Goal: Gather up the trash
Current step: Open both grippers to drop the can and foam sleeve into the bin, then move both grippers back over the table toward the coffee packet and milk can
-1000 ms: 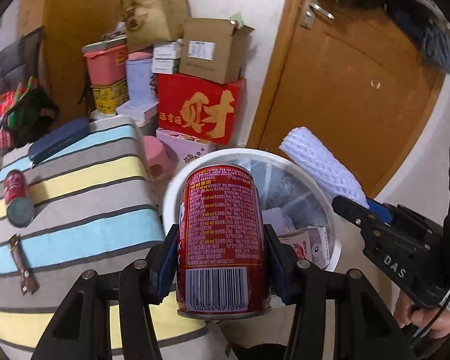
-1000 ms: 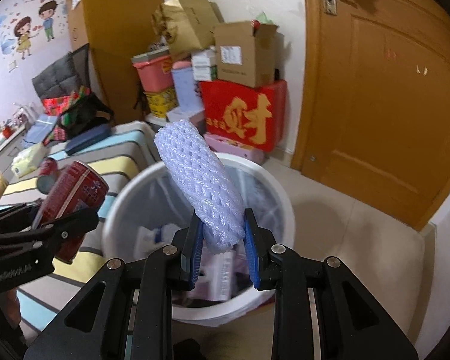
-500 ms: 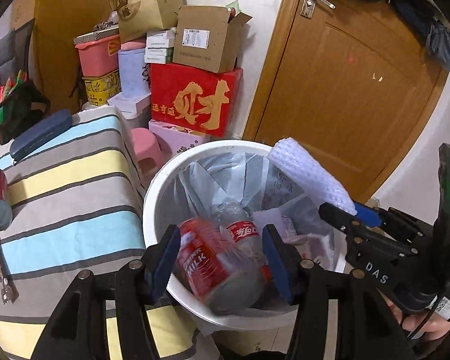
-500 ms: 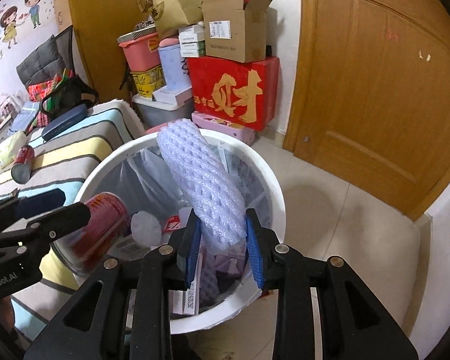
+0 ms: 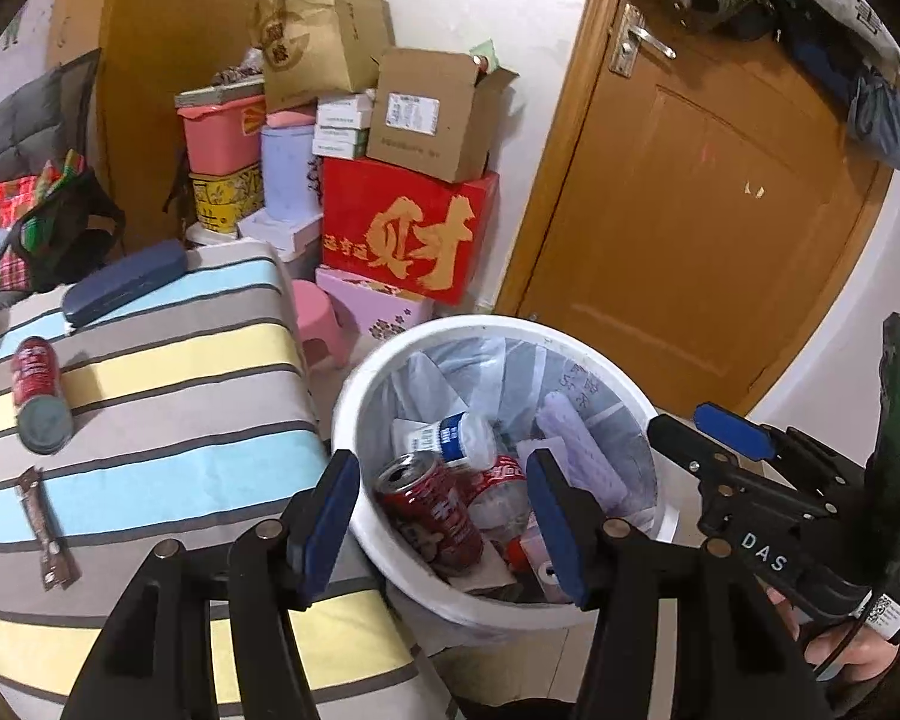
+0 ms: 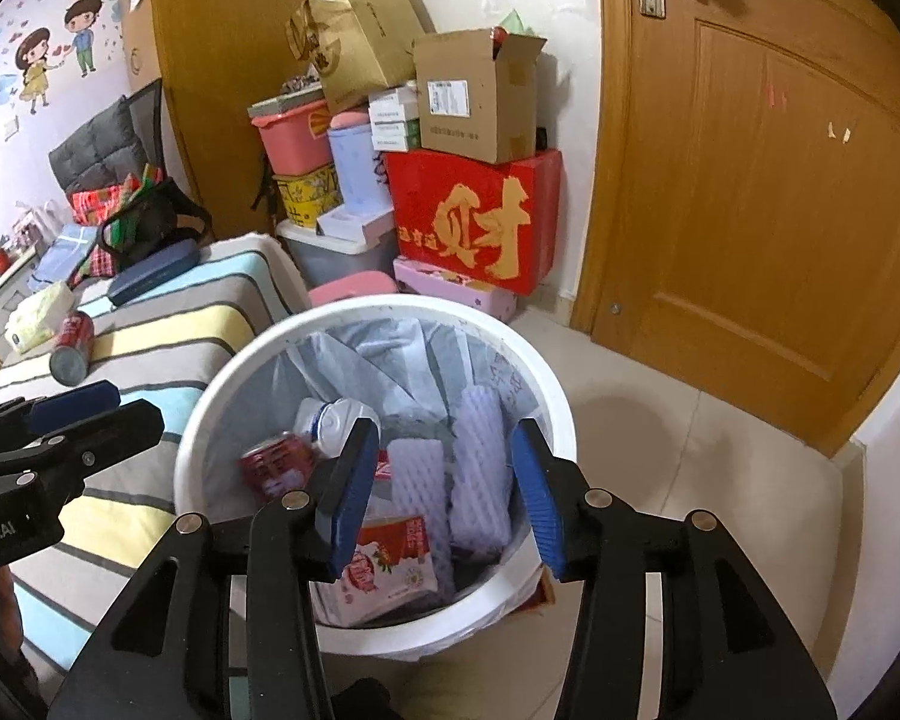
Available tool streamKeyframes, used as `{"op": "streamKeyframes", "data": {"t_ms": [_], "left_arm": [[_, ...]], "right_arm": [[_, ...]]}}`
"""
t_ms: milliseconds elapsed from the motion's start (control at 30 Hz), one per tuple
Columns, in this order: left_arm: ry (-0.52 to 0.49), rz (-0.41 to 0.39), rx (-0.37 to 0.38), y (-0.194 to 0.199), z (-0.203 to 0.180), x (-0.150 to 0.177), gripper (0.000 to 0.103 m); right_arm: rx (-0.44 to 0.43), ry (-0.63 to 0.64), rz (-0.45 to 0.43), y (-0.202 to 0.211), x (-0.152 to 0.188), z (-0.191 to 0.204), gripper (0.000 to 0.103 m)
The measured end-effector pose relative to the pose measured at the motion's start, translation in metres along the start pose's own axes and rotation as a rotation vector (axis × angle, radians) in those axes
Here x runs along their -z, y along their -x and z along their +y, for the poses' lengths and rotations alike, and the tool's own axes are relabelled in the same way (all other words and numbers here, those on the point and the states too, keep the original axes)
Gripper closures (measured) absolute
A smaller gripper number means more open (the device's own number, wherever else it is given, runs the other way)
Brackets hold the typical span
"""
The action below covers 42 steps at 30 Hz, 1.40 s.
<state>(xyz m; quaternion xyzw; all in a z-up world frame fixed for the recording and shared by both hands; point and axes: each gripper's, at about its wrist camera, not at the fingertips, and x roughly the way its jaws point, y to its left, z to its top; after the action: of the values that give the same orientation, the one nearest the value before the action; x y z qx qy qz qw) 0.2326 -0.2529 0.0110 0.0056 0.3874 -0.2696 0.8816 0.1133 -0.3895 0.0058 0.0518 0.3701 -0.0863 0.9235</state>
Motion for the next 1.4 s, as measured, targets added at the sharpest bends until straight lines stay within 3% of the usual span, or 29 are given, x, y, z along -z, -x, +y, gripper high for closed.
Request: {"op": "streamKeyframes", "data": {"t_ms": [467, 633, 867, 1067, 1400], "left_arm": [[0.08, -0.071, -0.09, 0.056, 0.05, 0.017, 0.045], [0.133, -0.088, -0.153, 0.079, 0.083, 0.031, 0.043], [0.22, -0.085, -0.264, 0.1, 0.136, 0.051, 0.042], [0.277, -0.057, -0.325, 0.099, 0.168, 0.067, 0.042], [0.335, 0.033, -0.361, 0.051, 0.208, 0.067, 0.042]], "right_arm": [[-0.061, 0.023, -0.062, 0.017, 0.0, 0.03, 0.055], [-0.125, 0.03, -0.091, 0.02, 0.003, 0.048, 0.043], [-0.195, 0.067, -0.091, 0.016, 0.005, 0.08, 0.043], [-0.241, 0.094, -0.078, 0.01, 0.005, 0.106, 0.043], [-0.277, 0.15, -0.055, -0.012, -0.006, 0.141, 0.043]]}}
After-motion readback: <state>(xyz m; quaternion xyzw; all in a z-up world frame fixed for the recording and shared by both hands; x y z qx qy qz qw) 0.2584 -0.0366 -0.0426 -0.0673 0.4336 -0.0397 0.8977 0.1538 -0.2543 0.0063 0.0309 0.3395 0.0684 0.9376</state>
